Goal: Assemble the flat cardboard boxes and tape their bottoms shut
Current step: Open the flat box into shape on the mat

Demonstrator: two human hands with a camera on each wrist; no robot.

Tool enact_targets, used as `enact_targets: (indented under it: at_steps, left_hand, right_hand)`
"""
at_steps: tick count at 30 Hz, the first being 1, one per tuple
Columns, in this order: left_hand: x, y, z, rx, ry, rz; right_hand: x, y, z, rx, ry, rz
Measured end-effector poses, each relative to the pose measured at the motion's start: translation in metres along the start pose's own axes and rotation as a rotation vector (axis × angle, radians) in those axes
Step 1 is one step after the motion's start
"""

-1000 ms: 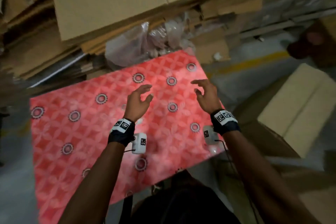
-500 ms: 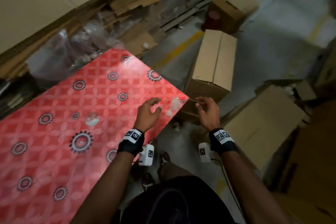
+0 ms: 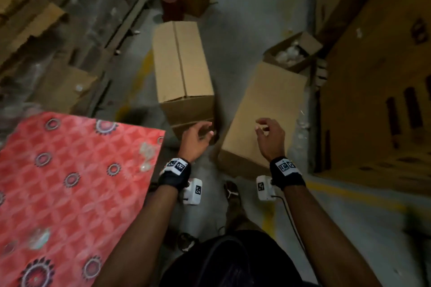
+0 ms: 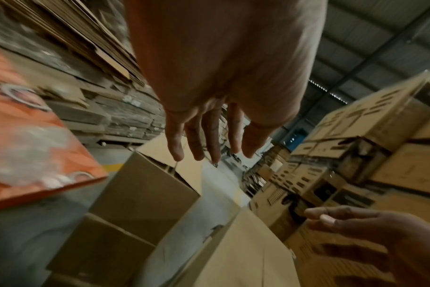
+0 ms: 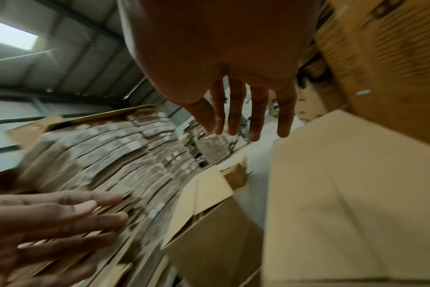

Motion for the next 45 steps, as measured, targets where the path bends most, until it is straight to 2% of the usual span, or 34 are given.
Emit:
enact_targets:
  at_steps: [4, 10, 13, 17, 23, 28, 33, 36, 40, 45]
  left_hand:
    - [0.067, -0.012, -0.054, 0.124, 0.139, 0.039]
    - [0.149, -0.021, -0.117, 0.263, 0.335, 0.103]
    - [0.168, -0.006, -0.136, 0.306, 0.418, 0.167]
    - [0.180, -0.003, -0.151, 0.297, 0.484, 0.279]
    - [0.190, 0.013, -0.162, 0.359, 0.460, 0.344]
    - [0.232, 0.007, -0.181, 0.401, 0.484, 0.252]
    - [0.258, 0.003, -0.205, 0.461, 0.506, 0.266]
    - [0.250, 0.001, -0.207, 0.433, 0.496, 0.257]
    - [0.225, -0.013, -0.194, 0.356, 0.429, 0.247]
    - [0.175, -0.044, -0.147, 0.290, 0.274, 0.173]
  right_hand:
    - [0.039, -0.066, 0.024, -0.060, 0.008, -0.164]
    - [0.087, -0.145, 0.039, -0.132, 0.129, -0.445]
    - [0.094, -0.168, 0.033, -0.034, 0.248, -0.517]
    - [0.095, -0.175, 0.026, 0.035, 0.281, -0.568]
    - [0.096, -0.185, 0.021, 0.008, 0.239, -0.579]
    - [0.144, -0.186, 0.024, -0.011, 0.209, -0.565]
    - [0.165, -0.195, 0.012, -0.081, 0.251, -0.560]
    - [0.156, -0.201, 0.008, -0.120, 0.270, -0.541]
    - [0.146, -0.189, 0.020, -0.070, 0.203, -0.563]
    - [0.130, -0.136, 0.049, -0.069, 0.159, -0.362]
Point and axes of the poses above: each hand's wrist, its own x-axis towards the middle knuckle, its own z-axis out of the back of the hand, y = z × x, the point moved 1 cm from there along x, towards the middle knuckle, and after that the axes turned 3 degrees about y, right-handed, at the moved point
